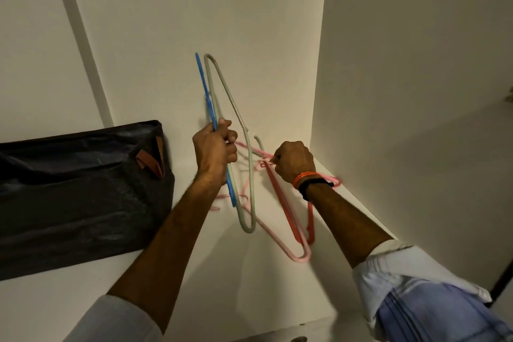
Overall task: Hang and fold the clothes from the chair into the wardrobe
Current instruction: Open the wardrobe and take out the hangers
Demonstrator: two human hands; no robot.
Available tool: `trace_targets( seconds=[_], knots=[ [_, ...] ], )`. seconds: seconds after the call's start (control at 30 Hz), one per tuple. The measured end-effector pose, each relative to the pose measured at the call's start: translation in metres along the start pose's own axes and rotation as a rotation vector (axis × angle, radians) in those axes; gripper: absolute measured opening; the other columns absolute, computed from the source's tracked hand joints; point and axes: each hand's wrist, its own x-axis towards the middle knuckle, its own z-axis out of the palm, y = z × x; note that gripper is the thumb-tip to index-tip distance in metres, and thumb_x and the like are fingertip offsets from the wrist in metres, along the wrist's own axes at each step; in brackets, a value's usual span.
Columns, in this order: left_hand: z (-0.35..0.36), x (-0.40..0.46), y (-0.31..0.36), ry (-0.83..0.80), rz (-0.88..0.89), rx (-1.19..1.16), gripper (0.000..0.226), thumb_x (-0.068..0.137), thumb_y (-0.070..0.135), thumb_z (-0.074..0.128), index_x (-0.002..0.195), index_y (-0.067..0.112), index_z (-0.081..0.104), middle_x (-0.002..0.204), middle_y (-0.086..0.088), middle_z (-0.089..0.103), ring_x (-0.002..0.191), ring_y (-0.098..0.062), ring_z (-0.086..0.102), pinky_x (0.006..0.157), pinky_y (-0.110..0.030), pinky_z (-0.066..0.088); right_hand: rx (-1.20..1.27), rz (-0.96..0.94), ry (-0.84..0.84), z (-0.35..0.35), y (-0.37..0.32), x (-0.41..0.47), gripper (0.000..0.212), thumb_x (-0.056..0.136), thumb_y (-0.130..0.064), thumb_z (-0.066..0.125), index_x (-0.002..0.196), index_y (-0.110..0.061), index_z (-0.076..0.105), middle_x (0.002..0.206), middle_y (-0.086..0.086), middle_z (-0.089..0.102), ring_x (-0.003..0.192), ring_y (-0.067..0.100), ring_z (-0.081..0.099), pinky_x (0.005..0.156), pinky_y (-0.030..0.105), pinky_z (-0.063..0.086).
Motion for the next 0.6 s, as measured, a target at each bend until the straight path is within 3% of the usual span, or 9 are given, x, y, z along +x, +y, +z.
trace_targets(
  seconds=[0.13, 0.3, 0.43, 0.53, 0.6],
  knots=[
    [-0.011, 0.001, -0.001, -0.074, -0.025, 0.032, 0.023, 0.105, 0.021, 0.044, 0.093, 0.01, 0.061, 0.057, 0.001, 0.041, 0.036, -0.004, 0.03, 0.034, -0.016, 0.025, 0.029, -0.019, 0.008, 0.003, 0.003, -0.01, 0.02, 0.091, -0.026, 0.067, 0.103, -0.014, 0.076, 0.091, 0.011, 0.071, 0.082, 0.028, 0.065, 0.076, 0.036, 0.056],
    [-0.021, -0.002, -0.006, -0.095, 0.032, 0.269, 0.022, 0.103, 0.025, 0.048, 0.098, 0.01, 0.063, 0.056, 0.003, 0.044, 0.038, -0.004, 0.034, 0.036, -0.017, 0.03, 0.126, 0.001, 0.143, -0.009, 0.01, -0.006, 0.026, 0.096, -0.03, 0.06, 0.088, -0.011, 0.077, 0.071, 0.005, 0.063, 0.067, 0.023, 0.056, 0.065, 0.03, 0.048],
    [-0.017, -0.003, -0.012, -0.087, 0.095, 0.348, 0.021, 0.104, 0.023, 0.047, 0.101, 0.009, 0.062, 0.059, 0.001, 0.047, 0.037, -0.003, 0.037, 0.036, -0.017, 0.032, 0.299, 0.133, 0.208, -0.015, 0.002, -0.002, 0.022, 0.093, -0.026, 0.065, 0.093, -0.008, 0.077, 0.082, 0.012, 0.072, 0.076, 0.028, 0.065, 0.069, 0.028, 0.049],
    [-0.015, -0.002, -0.013, 0.003, 0.123, 0.335, 0.02, 0.104, 0.023, 0.046, 0.102, 0.009, 0.06, 0.061, 0.0, 0.052, 0.037, -0.002, 0.041, 0.037, -0.016, 0.035, 0.502, 0.289, 0.278, -0.022, -0.002, 0.0, 0.021, 0.093, -0.021, 0.067, 0.099, -0.003, 0.076, 0.092, 0.016, 0.074, 0.085, 0.03, 0.068, 0.07, 0.025, 0.045],
    [-0.015, 0.002, -0.014, 0.071, 0.132, 0.304, 0.019, 0.104, 0.023, 0.046, 0.104, 0.009, 0.059, 0.067, -0.002, 0.059, 0.037, -0.003, 0.043, 0.038, -0.016, 0.037, 0.599, 0.298, 0.288, -0.026, -0.006, 0.0, 0.02, 0.094, -0.016, 0.064, 0.094, 0.0, 0.075, 0.089, 0.017, 0.074, 0.083, 0.03, 0.069, 0.073, 0.028, 0.052]
  ],
)
